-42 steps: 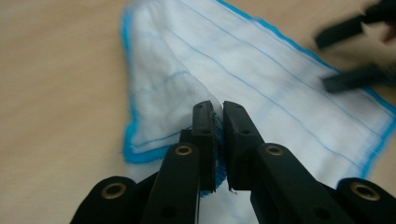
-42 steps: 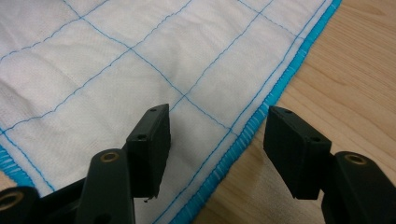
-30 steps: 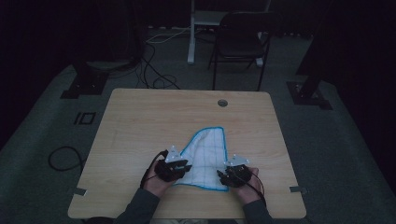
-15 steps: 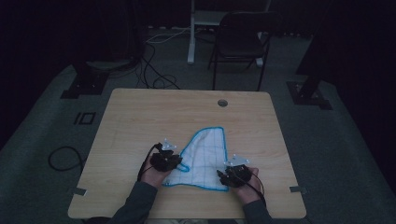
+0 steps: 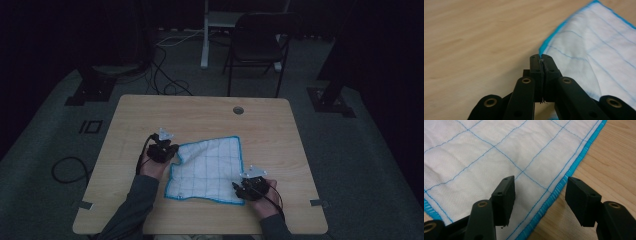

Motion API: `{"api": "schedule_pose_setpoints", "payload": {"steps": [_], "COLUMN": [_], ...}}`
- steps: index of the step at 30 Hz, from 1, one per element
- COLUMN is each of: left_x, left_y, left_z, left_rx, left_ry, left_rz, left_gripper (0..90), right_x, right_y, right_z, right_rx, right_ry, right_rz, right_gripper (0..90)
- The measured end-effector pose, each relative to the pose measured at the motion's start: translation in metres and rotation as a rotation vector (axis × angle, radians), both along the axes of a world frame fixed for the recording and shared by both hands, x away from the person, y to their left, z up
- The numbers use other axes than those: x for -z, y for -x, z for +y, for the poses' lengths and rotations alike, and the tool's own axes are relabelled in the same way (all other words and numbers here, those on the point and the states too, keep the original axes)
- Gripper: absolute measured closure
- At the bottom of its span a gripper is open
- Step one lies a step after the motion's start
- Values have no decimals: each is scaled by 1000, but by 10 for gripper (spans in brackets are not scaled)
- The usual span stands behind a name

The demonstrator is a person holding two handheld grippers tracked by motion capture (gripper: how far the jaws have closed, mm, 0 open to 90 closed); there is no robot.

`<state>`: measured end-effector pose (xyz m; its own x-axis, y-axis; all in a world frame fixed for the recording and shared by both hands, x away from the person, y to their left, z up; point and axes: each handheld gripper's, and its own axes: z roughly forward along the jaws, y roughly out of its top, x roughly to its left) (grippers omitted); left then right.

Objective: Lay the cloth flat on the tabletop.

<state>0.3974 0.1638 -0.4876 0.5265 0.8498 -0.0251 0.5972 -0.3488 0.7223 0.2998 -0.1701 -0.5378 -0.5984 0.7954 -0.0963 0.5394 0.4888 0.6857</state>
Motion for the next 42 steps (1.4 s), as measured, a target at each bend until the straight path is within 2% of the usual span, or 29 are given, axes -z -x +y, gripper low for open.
{"api": "schedule_pose_setpoints", "payload": {"steps": [1,2,5,6,7,8,9,10,11,13,14,15,16,17,18,19,20,21,22,23,24,25,26,28,31,32,35,36,42], "left_x": [0,0,1,4,4,7,7,7,7,6,5,5,6,6,8,12,14,14,21,21,27,27,35,41,46,47,47,48,50], "left_y": [0,-9,-17,-24,-24,-30,-30,-30,-29,-23,-14,-14,-1,-1,12,20,26,26,43,43,53,53,60,64,66,68,71,72,82], "left_z": [0,5,8,12,12,15,15,19,19,19,16,16,12,12,8,5,2,2,-4,-4,-8,-8,-11,-10,-5,0,4,8,13], "left_rx": [0,-23,-48,-77,-77,-116,-116,-139,-140,-125,-97,-97,-61,-61,-30,-17,2,2,42,42,82,82,92,85,80,74,62,57,60], "left_ry": [0,-9,-16,-22,-22,-24,-24,-3,4,11,18,18,21,21,24,42,39,39,35,35,24,24,-14,-25,-24,-7,-18,-5,5], "left_rz": [0,-2,-2,2,2,7,7,11,11,4,-5,-5,-13,-13,-14,-5,0,0,8,8,23,23,42,55,61,57,48,48,29], "left_gripper": [890,890,884,877,864,823,789,789,769,760,753,748,747,742,738,739,739,739,739,739,739,739,741,743,744,745,745,744,745], "right_x": [0,0,0,0,0,0,0,0,0,-1,-1,-1,-3,-3,-6,-8,-10,-11,-12,-12,-12,-12,-11,-9,-4,-1,3,4,5], "right_y": [0,0,0,0,0,0,0,1,1,1,1,1,2,2,1,0,-1,-3,-7,-10,-13,-13,-19,-26,-34,-36,-37,-35,-27], "right_z": [0,0,0,0,0,0,0,0,1,1,3,4,5,5,9,10,12,12,14,16,17,17,21,23,24,24,22,18,13], "right_rx": [0,1,1,1,1,3,3,3,2,1,0,-3,-11,-11,-18,-17,-14,-16,-11,-6,-5,-5,1,1,2,9,13,13,0], "right_ry": [0,0,2,1,1,1,1,2,5,11,16,16,7,7,-2,-8,-16,-18,-29,-33,-35,-35,-37,-38,-49,-44,-33,-55,-76], "right_rz": [0,0,2,1,1,1,1,1,0,-1,-12,-20,-33,-33,-62,-68,-79,-87,-89,-91,-92,-92,-92,-92,-72,-57,-37,-25,-12], "right_gripper": [412,412,412,413,413,415,415,416,419,419,420,421,424,424,439,449,465,475,485,490,493,493,500,502,501,499,497,493,488]}}
